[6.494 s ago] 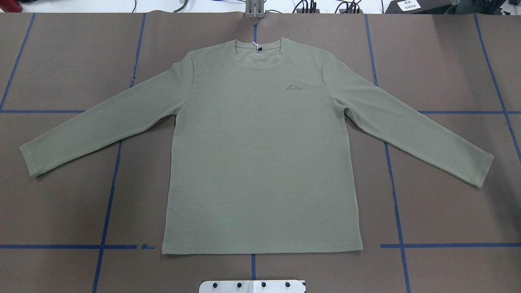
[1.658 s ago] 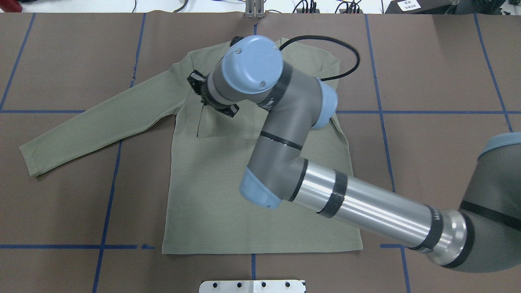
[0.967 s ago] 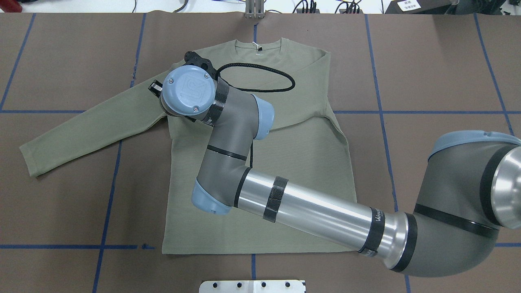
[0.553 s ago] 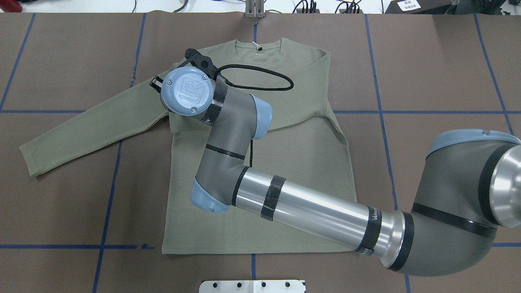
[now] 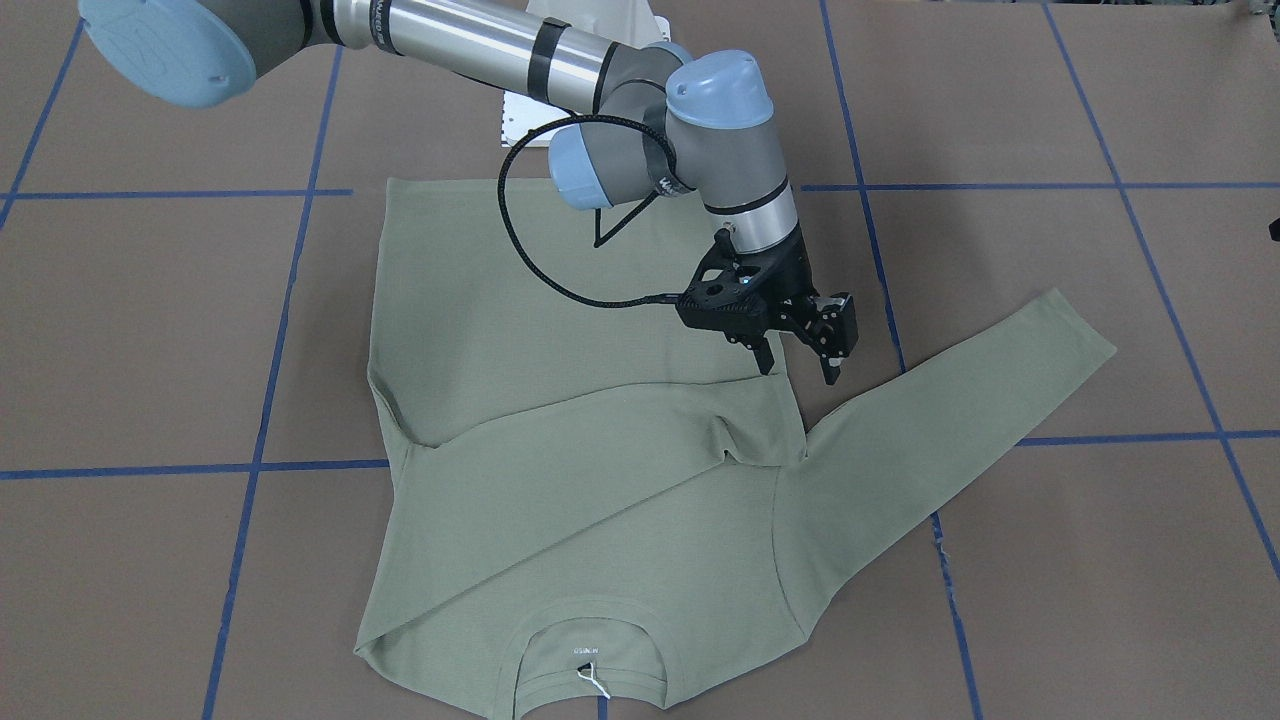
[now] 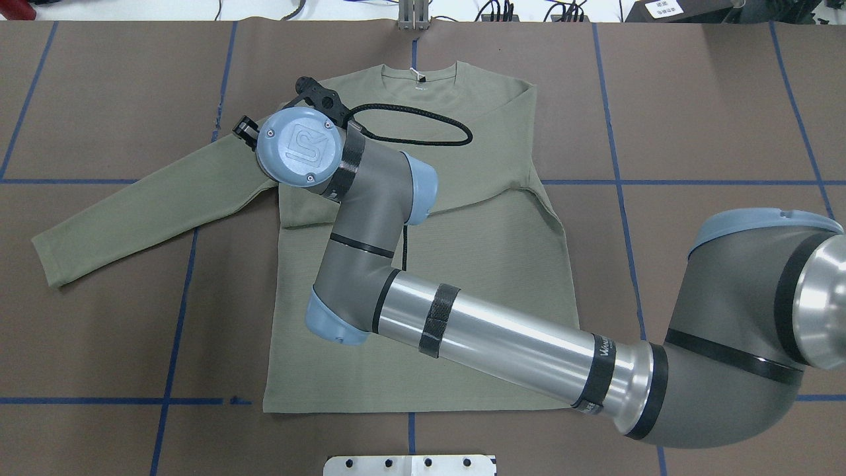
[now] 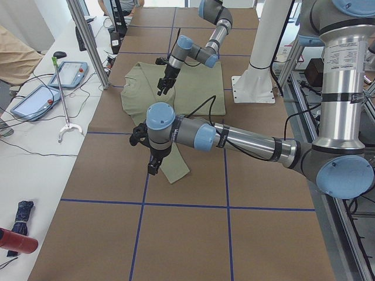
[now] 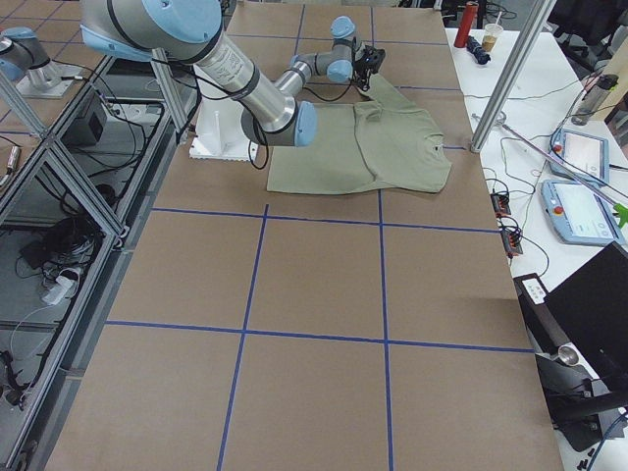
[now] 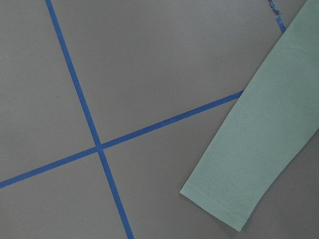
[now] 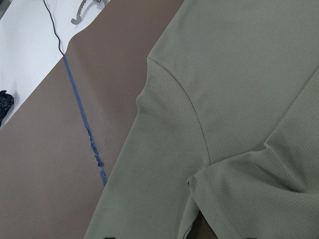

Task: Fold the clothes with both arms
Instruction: 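Carry the sleeve across the shirt body with the right gripper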

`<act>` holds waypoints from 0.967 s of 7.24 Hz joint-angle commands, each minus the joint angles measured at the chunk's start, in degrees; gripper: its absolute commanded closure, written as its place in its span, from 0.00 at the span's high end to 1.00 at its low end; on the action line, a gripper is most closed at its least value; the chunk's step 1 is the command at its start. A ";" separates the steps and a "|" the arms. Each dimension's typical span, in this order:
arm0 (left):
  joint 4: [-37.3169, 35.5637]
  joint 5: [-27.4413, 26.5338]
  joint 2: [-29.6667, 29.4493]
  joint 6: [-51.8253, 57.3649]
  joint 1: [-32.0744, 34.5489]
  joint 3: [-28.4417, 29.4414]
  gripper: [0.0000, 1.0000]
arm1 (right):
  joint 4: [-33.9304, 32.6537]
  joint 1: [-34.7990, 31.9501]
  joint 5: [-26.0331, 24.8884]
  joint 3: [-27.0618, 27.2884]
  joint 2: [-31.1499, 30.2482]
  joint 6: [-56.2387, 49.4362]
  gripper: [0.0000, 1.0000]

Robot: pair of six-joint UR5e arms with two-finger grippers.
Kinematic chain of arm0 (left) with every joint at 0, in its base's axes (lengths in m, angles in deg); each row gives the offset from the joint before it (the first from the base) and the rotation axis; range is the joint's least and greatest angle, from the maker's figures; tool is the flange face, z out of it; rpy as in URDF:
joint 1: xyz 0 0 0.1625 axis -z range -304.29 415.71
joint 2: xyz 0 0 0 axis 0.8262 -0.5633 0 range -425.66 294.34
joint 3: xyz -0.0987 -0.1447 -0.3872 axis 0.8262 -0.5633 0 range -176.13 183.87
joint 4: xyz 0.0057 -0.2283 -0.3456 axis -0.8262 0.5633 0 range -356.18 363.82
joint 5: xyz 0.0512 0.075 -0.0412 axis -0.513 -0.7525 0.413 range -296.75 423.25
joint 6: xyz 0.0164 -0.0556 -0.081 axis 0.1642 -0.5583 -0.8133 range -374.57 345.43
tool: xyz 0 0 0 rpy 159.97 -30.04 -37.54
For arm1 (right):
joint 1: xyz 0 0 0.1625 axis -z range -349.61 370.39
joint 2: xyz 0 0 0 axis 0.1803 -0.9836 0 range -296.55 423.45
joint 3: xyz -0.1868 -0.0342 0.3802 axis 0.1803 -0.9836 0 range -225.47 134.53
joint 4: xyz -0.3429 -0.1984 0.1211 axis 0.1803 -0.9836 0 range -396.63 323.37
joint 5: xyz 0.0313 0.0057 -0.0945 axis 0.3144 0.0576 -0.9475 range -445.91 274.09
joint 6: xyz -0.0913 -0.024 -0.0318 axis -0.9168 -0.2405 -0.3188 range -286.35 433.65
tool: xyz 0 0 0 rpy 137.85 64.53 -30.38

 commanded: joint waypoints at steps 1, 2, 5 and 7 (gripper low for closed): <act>0.07 0.16 0.60 0.01 0.01 -1.80 1.00 | 0.10 -0.18 -0.02 0.62 -0.67 -0.01 1.00; 0.16 0.16 0.42 0.01 0.01 -2.24 1.00 | 0.10 -0.35 0.33 1.85 -1.63 0.16 1.00; 0.34 1.46 -2.55 0.01 -0.07 -1.63 1.00 | -0.08 -1.49 2.51 15.18 -12.25 -1.24 1.00; -0.27 4.45 -4.49 -0.16 -0.07 -1.45 1.00 | -0.25 -5.43 9.69 16.62 -13.42 -1.77 1.00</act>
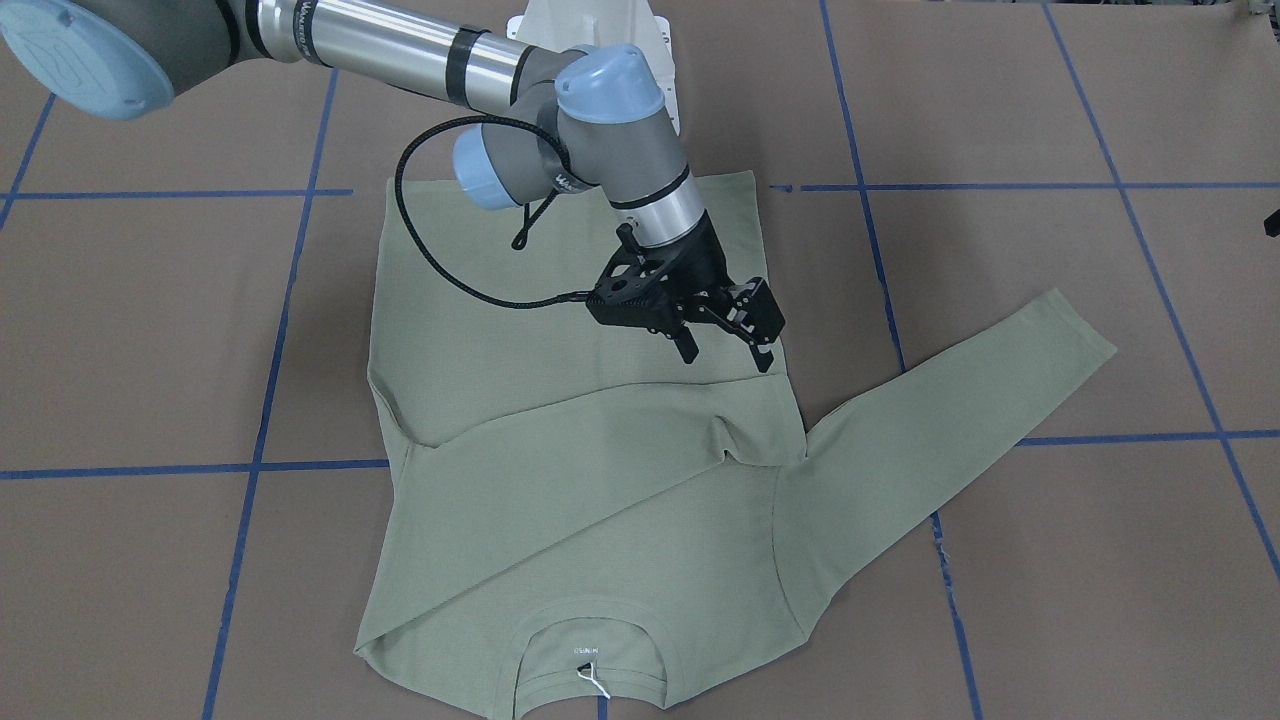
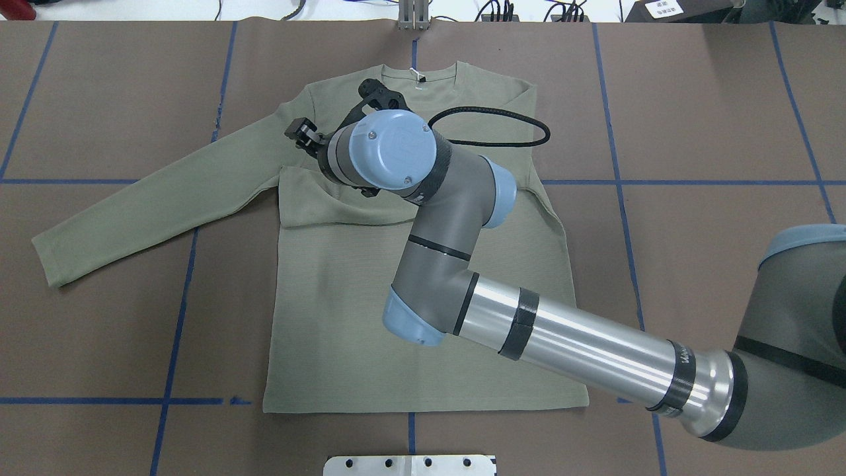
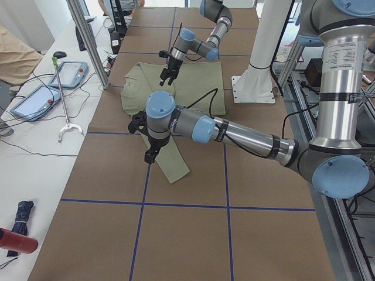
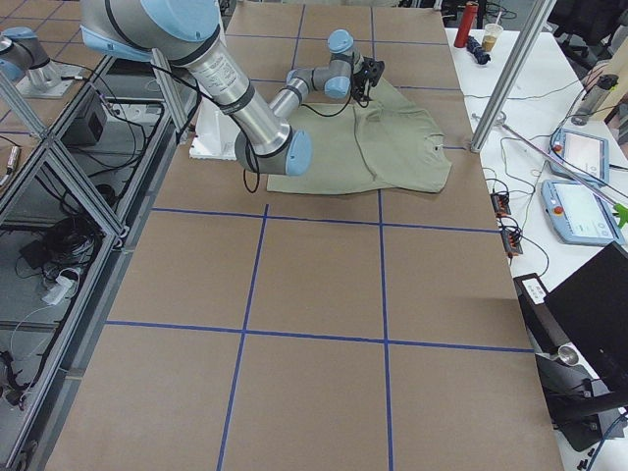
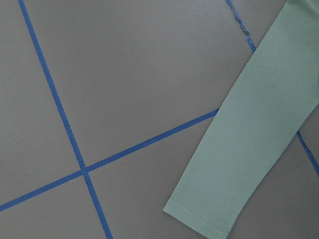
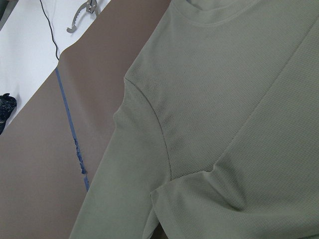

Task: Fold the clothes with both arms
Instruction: 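Carry the sleeve across the shirt body with the right gripper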

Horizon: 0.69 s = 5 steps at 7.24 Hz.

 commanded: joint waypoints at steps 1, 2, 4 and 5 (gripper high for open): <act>-0.49 2.74 -0.97 -0.11 0.08 -0.32 1.00 | -0.02 -4.03 7.72 2.47 -3.11 -0.56 1.00; -0.58 2.84 -1.14 -0.11 -0.01 -0.15 1.00 | 0.06 -4.05 7.83 2.74 -5.39 -1.86 1.00; -0.23 1.35 -1.06 -2.64 -0.53 1.94 1.00 | -0.37 -5.79 8.35 6.40 -11.52 -3.10 1.00; -0.14 -0.22 -1.06 -4.14 -0.97 3.35 1.00 | -0.55 -9.89 12.97 10.09 -16.44 -6.50 1.00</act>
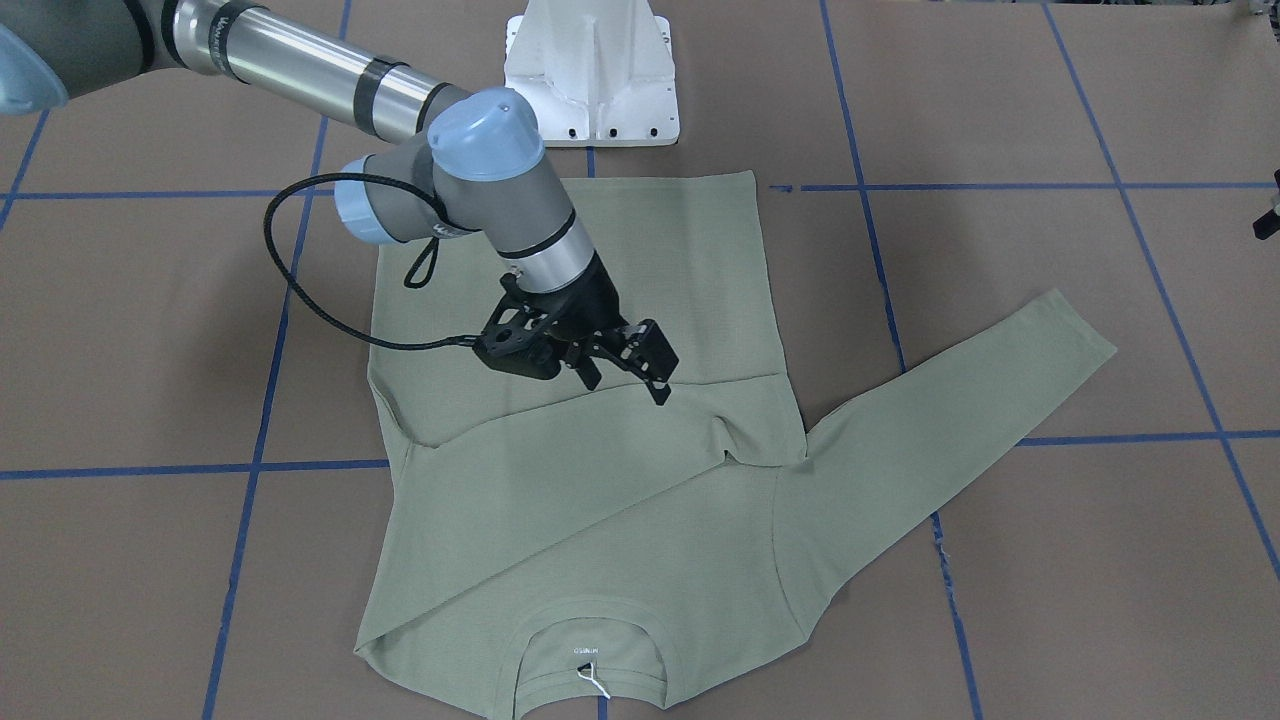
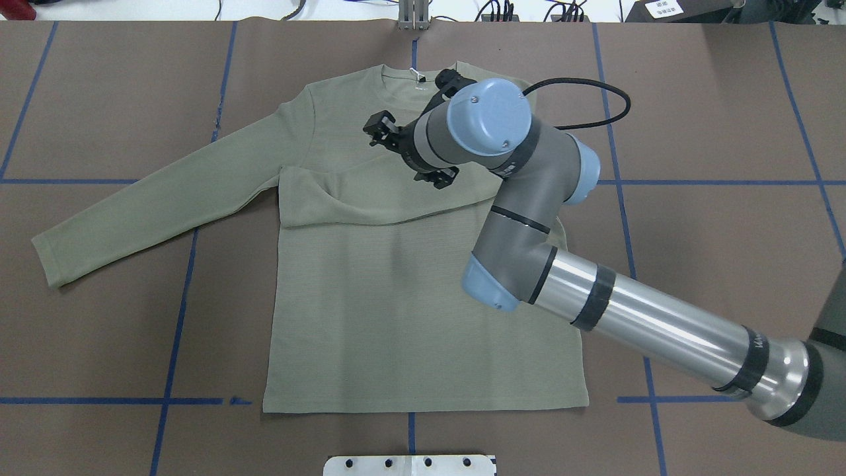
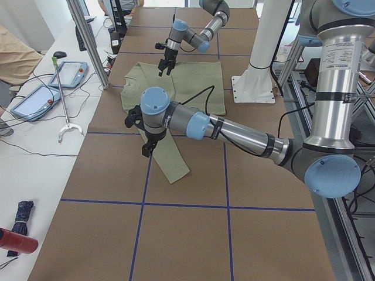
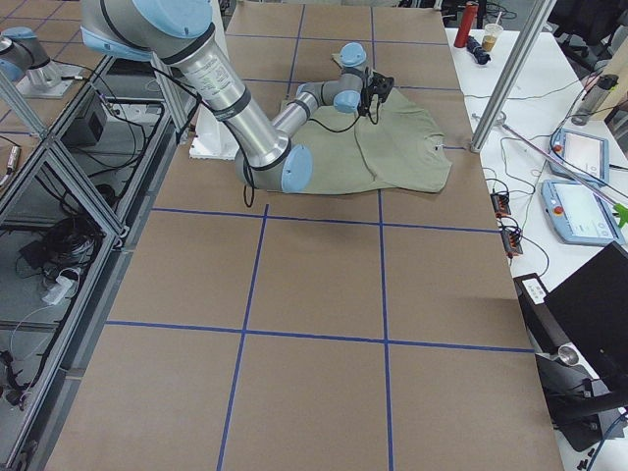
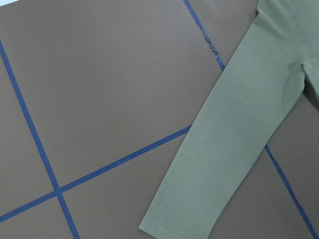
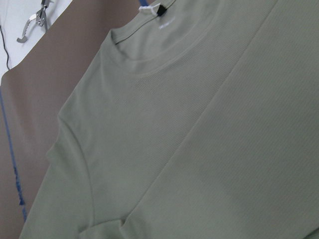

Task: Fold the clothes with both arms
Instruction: 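Release the sleeve on the shirt and raise the right gripper away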

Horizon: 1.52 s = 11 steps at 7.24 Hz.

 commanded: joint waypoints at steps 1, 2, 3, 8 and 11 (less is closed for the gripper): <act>0.12 -1.77 -0.03 -3.68 -2.66 3.22 1.00 | -1.60 -8.72 9.46 5.07 -7.98 -8.31 1.00; 1.51 -1.69 -0.03 -6.14 -4.51 5.94 1.00 | -3.26 -13.29 13.69 5.25 -9.83 -13.58 1.00; 5.01 -1.69 -0.03 -7.12 -5.14 10.14 0.99 | -3.54 -17.17 17.56 5.95 -12.46 -18.59 1.00; 16.91 -0.90 -0.98 -14.42 -13.32 24.32 0.99 | -3.19 -23.01 24.81 11.93 -25.04 -29.80 1.00; 16.91 -0.90 -2.65 -18.03 -17.45 25.56 0.89 | -2.93 -22.92 24.37 12.90 -26.90 -30.51 1.00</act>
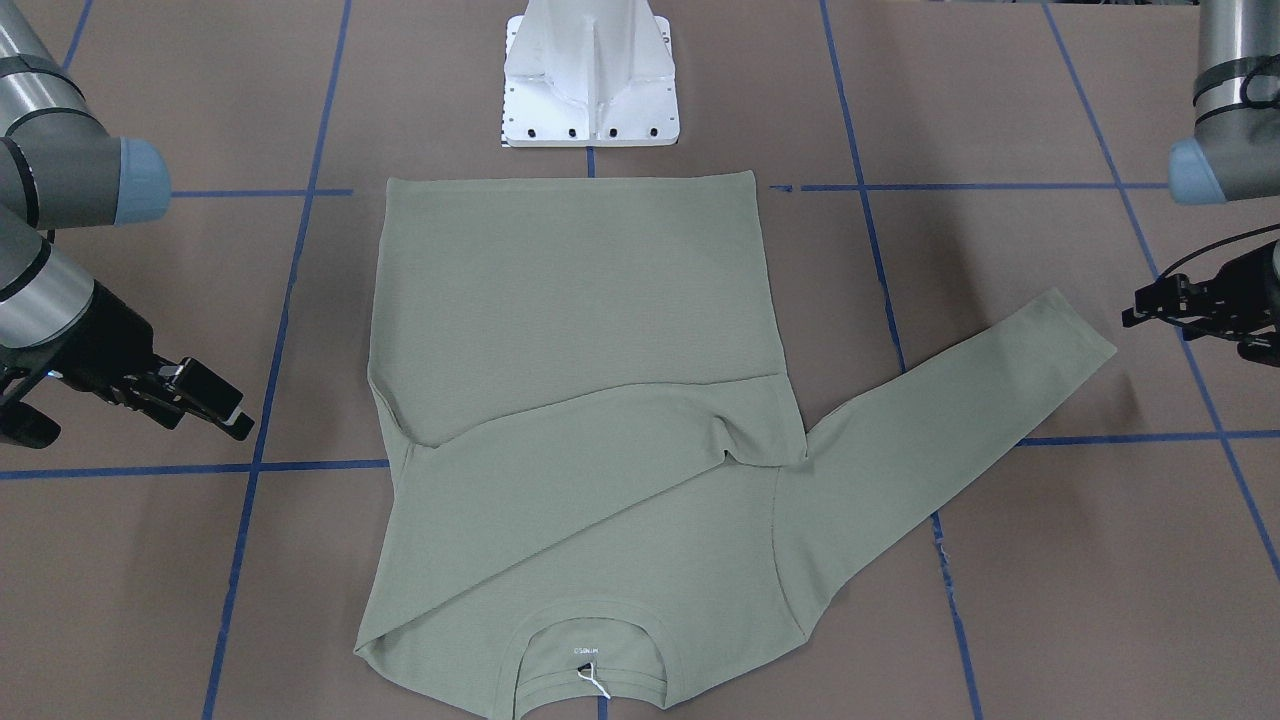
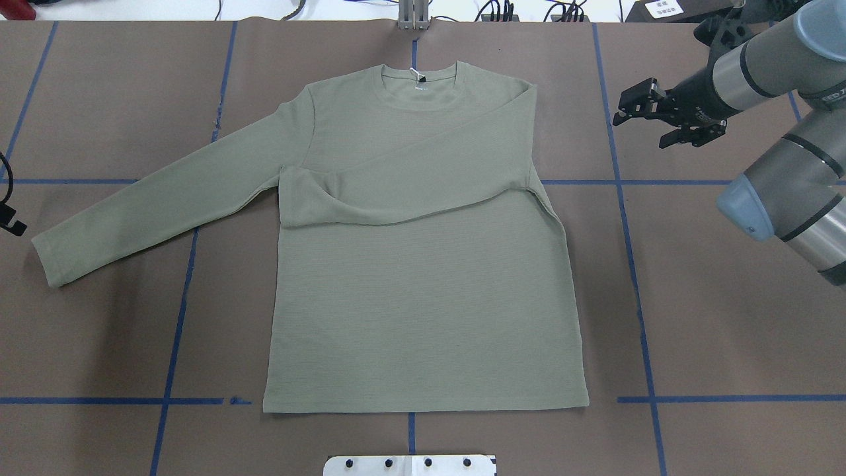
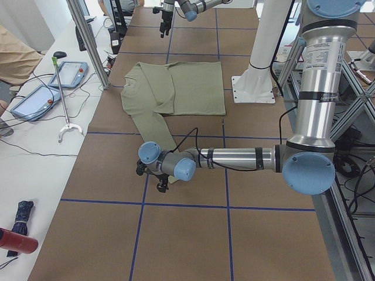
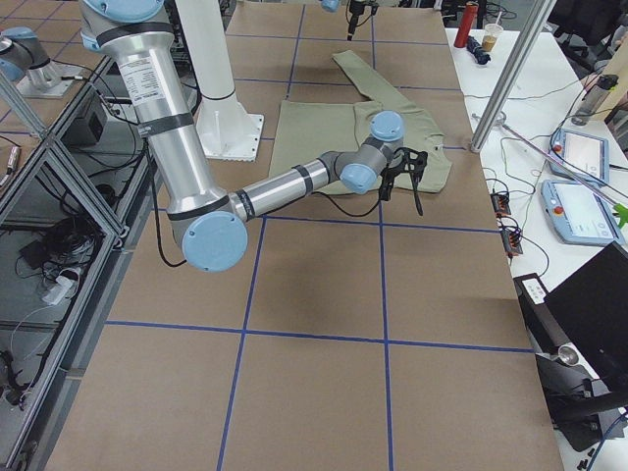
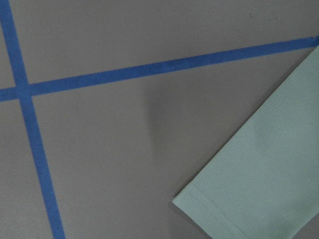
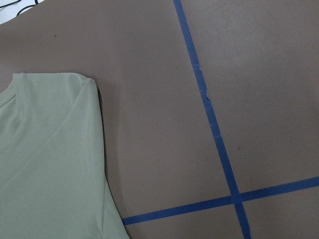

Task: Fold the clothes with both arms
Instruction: 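Lower the left gripper to grasp the cuff of the other sleeve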

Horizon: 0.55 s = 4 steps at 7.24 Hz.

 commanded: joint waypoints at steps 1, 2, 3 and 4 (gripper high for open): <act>0.72 -0.28 -1.73 -0.53 -1.56 2.46 0.88 | 0.04 0.02 -0.46 0.29 -0.34 -0.12 1.00; 1.59 -0.28 -3.22 -0.62 -2.44 4.40 0.87 | 0.04 0.11 -0.63 0.21 -0.34 -0.12 1.00; 2.82 -0.28 -4.19 -0.62 -2.80 6.68 0.84 | 0.04 0.11 -0.72 0.21 -0.25 -0.12 1.00; 3.88 -0.11 -4.20 -0.71 -2.80 7.40 0.80 | 0.04 0.11 -0.81 0.21 -0.16 -0.12 1.00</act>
